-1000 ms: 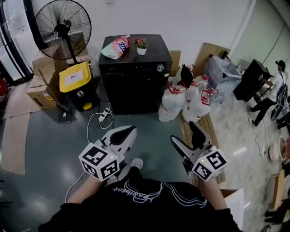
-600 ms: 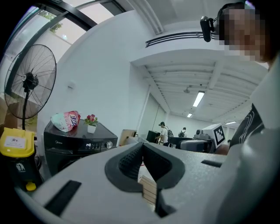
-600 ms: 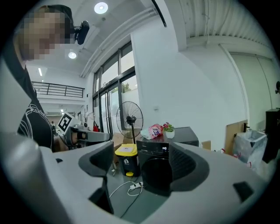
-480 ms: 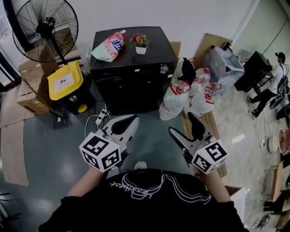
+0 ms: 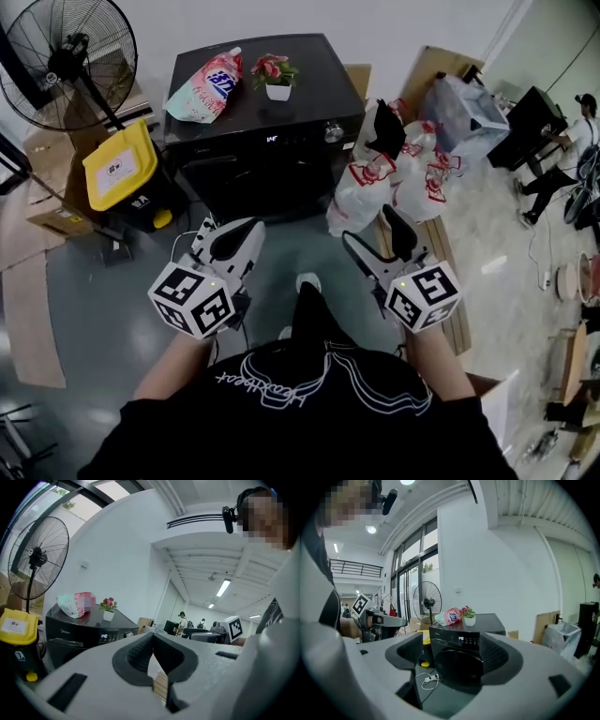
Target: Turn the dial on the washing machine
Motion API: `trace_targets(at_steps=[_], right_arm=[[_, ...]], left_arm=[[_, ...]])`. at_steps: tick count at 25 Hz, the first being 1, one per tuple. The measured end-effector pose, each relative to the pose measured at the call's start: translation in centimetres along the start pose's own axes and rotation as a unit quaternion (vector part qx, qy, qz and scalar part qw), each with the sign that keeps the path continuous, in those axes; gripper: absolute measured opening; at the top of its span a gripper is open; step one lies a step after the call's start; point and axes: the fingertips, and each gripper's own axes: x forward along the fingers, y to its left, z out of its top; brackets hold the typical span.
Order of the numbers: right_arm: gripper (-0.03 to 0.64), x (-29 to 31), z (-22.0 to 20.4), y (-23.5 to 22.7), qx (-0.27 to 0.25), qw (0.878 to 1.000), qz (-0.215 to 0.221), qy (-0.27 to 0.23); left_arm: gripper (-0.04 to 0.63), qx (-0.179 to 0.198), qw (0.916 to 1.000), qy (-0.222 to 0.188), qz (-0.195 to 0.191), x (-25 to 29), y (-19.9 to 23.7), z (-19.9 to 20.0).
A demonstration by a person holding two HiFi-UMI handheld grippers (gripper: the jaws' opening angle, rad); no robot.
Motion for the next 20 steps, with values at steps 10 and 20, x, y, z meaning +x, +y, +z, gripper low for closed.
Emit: trace_targets(at_steps=[10,20], right_arm=[[0.367,9.6,-2.8,-8.7,-0.021,0.999,-0.021,0.042],[0.359,18.6,-5.8,-15.5,-0.053,0.993,-0.066,0.079]], left_arm=[[0.005,-0.009,0.9988,-0.001,0.047,6.2,5.8,0.0],[0.005,-0.034,0.9955,0.017,0.086,11.0,11.1,-1.0]])
